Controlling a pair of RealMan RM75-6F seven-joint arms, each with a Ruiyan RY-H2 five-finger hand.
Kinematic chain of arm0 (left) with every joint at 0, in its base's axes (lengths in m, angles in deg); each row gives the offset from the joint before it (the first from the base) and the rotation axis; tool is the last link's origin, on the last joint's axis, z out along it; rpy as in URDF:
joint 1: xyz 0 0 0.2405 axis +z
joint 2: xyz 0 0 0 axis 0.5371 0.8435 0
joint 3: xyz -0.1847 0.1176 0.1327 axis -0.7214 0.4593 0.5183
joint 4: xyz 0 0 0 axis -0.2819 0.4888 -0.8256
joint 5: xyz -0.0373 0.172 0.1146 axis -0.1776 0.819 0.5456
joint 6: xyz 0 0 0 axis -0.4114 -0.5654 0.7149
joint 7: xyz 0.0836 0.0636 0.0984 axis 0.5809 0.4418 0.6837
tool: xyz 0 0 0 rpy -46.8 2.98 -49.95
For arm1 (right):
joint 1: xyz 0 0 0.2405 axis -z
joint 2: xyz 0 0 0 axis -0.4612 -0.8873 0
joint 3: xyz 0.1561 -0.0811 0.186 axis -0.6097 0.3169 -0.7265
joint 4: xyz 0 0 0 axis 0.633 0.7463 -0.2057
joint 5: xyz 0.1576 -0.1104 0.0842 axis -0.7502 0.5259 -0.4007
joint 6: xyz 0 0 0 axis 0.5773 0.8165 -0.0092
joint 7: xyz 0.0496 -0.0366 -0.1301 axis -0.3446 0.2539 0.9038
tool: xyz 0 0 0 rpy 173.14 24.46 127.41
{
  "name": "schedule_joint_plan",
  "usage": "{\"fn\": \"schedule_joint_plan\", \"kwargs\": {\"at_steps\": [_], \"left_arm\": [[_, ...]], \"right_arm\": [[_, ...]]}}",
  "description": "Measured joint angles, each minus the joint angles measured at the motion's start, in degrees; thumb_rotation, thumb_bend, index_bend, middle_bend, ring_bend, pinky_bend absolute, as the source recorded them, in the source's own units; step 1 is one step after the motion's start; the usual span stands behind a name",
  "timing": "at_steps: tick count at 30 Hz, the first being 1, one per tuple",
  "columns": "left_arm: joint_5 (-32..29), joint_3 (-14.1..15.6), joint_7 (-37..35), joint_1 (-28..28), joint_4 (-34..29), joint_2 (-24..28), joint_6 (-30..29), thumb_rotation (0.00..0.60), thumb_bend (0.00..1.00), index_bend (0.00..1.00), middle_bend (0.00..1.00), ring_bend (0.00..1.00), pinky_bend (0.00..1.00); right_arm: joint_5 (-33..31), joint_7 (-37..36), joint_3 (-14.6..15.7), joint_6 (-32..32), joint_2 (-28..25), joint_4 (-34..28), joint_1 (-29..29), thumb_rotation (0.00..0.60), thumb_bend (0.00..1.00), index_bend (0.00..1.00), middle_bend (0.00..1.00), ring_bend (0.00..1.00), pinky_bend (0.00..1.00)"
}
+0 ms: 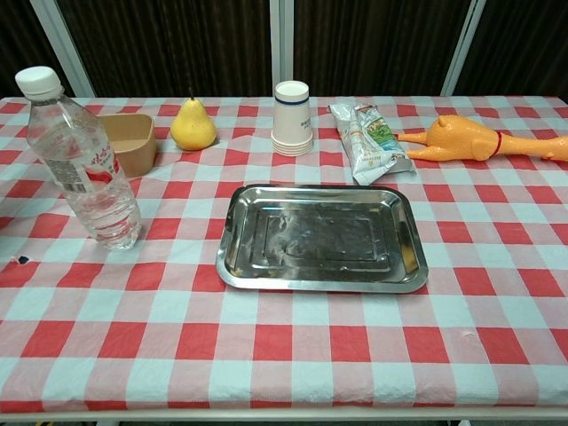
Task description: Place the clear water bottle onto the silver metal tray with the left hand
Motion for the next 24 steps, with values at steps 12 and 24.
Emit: {"fn": "schedule_joint_plan", "kwargs": {"at_steps": [12, 24], "left_arm": [[5.48, 2.92, -31.99, 1.8, -3.0, -0.38, 2.02, 0.6, 0.0, 0.17, 0.23, 0.17, 0.21], [6.05, 2.01, -41.69, 1.58, 1.58, -8.49, 1.24, 0.6, 0.0, 0.14, 0.2, 0.15, 0.21]], "right_arm": [[0.07, -0.41, 0.2, -0.39, 0.18, 0.46, -0.07, 0.6, 0.1, 0.0, 0.0, 0.0, 0.0], [-0.78, -0.66, 0.22, -1.94, 0.63, 1.52, -0.45, 0.6, 0.1, 0.0, 0.0, 0.0, 0.0]]}}
